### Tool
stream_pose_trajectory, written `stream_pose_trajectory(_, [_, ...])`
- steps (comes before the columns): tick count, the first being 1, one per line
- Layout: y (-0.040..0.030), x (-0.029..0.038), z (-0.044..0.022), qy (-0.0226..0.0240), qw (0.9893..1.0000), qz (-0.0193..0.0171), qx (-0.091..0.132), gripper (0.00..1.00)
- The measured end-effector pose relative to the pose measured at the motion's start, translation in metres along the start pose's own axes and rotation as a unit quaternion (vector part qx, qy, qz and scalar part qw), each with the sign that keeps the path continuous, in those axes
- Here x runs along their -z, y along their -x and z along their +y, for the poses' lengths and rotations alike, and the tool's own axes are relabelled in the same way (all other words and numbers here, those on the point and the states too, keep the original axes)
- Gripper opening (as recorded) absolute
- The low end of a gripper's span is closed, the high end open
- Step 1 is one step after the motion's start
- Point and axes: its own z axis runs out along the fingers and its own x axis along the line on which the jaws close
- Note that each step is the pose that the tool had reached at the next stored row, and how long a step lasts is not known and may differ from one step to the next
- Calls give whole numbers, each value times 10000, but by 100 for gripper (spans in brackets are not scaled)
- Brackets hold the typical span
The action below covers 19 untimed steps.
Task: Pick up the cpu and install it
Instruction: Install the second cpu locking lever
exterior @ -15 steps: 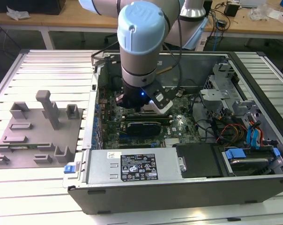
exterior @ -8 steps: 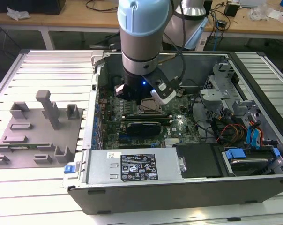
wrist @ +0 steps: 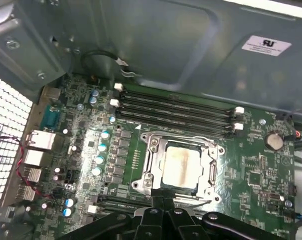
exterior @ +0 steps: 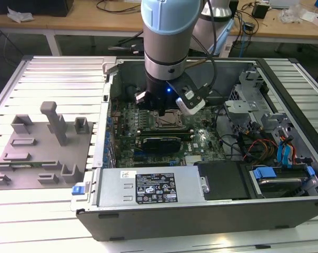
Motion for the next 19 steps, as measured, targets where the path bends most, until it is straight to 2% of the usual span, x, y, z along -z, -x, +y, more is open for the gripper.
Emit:
stream_pose_trajectory(10, [-14,4,-79,-30,9996,-64,-256,11])
stream_pose_trajectory(13, [-18,-11,-101,-38,9994,-83,-333,11])
stream_pose_trajectory(19, [6,-83,-132,-50,9989,-111,-452,11])
